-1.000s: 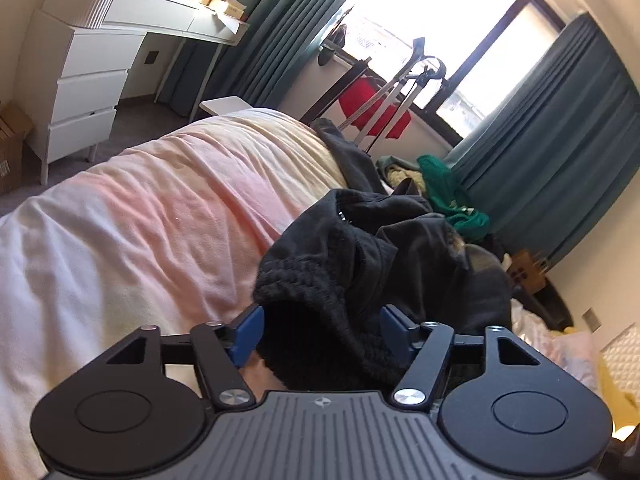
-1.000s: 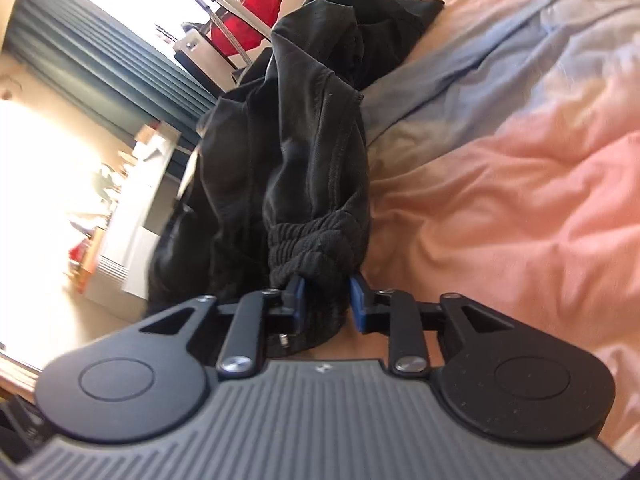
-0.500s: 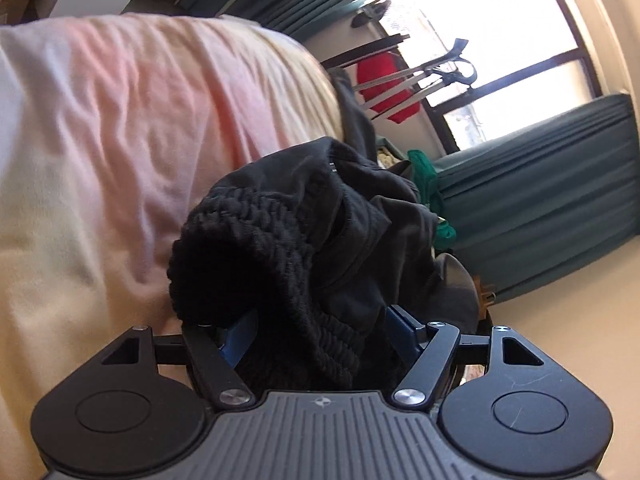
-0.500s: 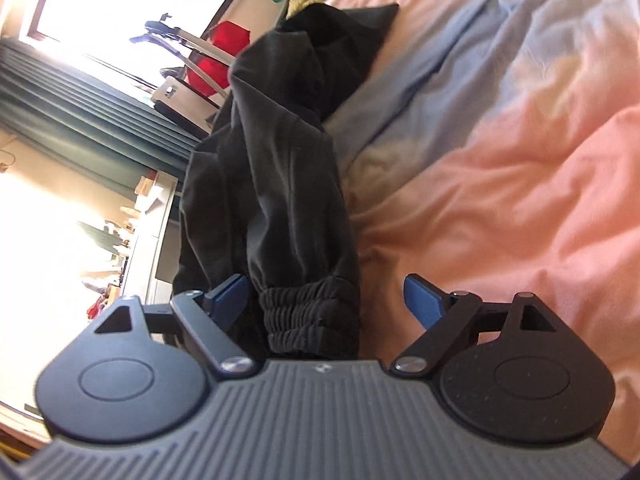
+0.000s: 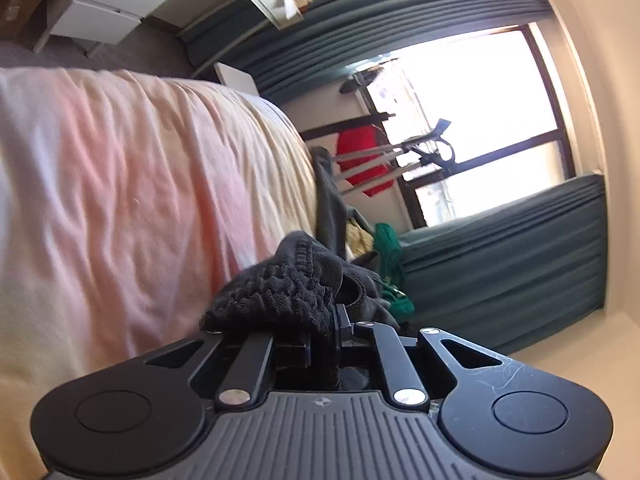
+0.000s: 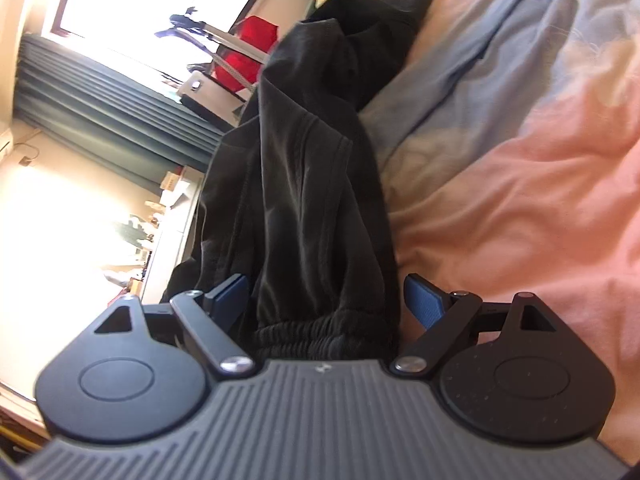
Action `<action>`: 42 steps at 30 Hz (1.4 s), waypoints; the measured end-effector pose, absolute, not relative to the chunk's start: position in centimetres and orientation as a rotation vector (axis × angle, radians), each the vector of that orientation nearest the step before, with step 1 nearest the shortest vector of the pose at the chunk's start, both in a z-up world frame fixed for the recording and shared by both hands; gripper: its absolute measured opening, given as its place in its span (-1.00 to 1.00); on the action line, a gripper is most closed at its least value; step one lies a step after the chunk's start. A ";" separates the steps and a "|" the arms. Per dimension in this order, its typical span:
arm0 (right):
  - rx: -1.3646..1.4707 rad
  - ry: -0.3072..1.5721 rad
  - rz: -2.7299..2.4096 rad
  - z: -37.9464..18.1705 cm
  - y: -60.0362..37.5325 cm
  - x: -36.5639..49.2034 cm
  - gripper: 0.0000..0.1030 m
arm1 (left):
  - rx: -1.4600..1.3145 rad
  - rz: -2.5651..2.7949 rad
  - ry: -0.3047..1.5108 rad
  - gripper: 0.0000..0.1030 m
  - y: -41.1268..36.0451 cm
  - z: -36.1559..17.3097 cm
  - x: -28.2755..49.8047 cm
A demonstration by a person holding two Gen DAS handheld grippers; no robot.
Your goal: Fold clothes
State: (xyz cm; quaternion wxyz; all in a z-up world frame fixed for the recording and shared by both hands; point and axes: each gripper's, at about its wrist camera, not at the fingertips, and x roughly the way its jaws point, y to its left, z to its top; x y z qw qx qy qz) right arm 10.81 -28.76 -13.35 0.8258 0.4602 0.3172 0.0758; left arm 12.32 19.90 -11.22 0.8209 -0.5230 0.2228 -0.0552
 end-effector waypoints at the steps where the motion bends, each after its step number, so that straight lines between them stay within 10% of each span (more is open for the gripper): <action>1: 0.963 0.676 0.169 -13.3 -28.5 10.9 0.70 | -1.080 -0.071 0.500 -0.81 20.3 -11.6 12.6; 7: 0.898 0.731 0.223 -13.7 -26.3 12.2 0.69 | -0.989 0.033 0.589 -0.72 20.6 -13.7 13.5; 19: 0.784 0.795 0.179 -14.7 -25.5 11.9 0.69 | -0.923 0.058 0.461 0.54 20.7 -10.1 7.6; 24: 0.852 0.750 0.298 -14.5 -25.4 12.1 0.55 | -0.878 0.119 0.422 0.60 20.7 -9.1 6.5; 29: 0.815 0.749 0.285 -13.8 -25.5 11.7 -0.36 | -0.849 0.170 0.453 0.69 20.7 -9.7 7.1; 38: 0.816 0.756 0.241 -13.9 -25.5 11.4 -0.50 | -0.851 0.135 0.546 0.70 20.8 -12.8 10.2; 42: 0.812 0.752 0.236 -14.2 -25.4 11.6 -0.50 | -0.829 0.023 0.565 0.37 19.7 -12.8 11.0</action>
